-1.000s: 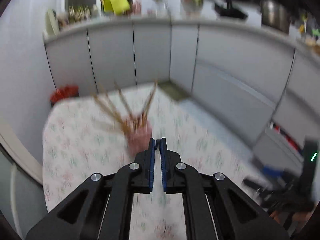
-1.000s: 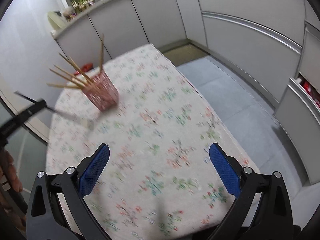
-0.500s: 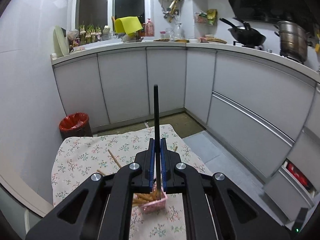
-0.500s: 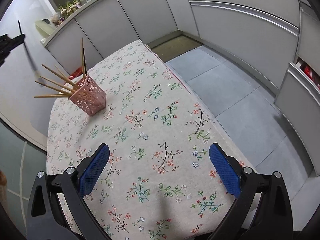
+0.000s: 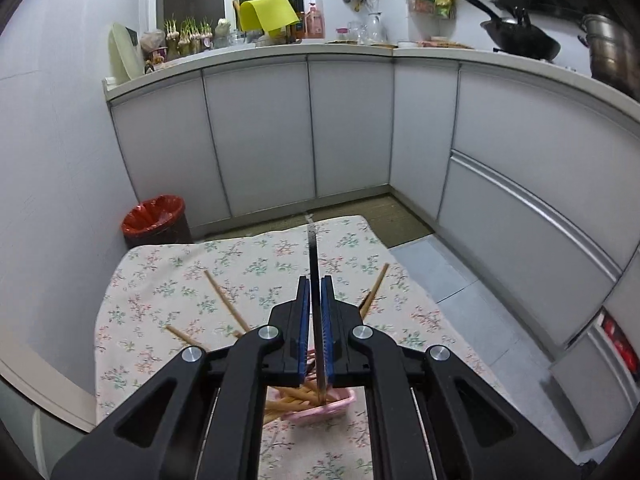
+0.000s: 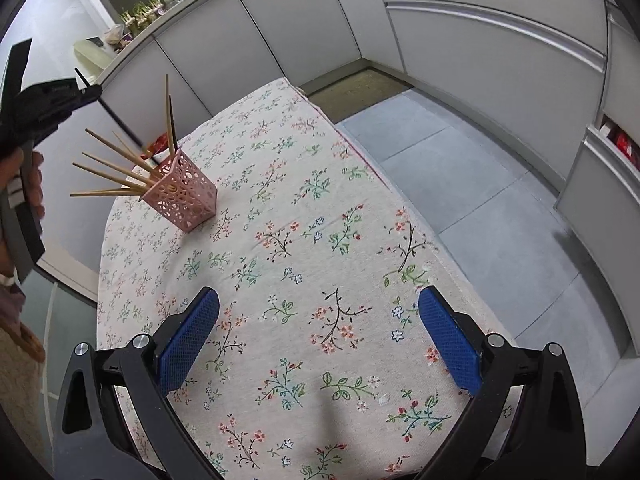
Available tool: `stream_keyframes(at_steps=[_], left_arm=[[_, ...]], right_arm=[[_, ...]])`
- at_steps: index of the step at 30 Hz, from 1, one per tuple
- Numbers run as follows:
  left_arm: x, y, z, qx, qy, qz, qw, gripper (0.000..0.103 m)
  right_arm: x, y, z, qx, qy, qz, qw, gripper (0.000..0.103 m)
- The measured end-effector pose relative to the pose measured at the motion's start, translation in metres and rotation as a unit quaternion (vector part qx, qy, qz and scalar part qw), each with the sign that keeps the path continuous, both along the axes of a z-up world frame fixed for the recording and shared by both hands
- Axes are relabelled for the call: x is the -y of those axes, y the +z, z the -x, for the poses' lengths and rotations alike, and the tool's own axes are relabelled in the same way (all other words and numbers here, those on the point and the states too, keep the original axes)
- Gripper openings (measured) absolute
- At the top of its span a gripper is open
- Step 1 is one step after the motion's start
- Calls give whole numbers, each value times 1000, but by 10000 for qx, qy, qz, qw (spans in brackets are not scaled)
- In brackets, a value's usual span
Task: Organize utensils
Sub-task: 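Open the left gripper to release the black chopstick into the holder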
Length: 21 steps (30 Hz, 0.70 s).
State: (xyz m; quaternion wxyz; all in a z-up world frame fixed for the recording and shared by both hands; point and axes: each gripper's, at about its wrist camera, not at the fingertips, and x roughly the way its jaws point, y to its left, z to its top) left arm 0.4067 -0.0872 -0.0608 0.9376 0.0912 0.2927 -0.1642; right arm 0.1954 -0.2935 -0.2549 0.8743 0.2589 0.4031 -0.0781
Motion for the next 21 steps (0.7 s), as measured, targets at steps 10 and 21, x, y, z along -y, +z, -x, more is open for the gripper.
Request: stream_keyframes(at_steps=[10,21], left_arm=[[-15,33,43,464,-56,173,9988,6],[-43,44,113,514,473,67,9975,72]], right_arm=[[-3,10,5,223,-36,249,9994,96],[-38,93,-19,1043,-104,1011,9893,96]])
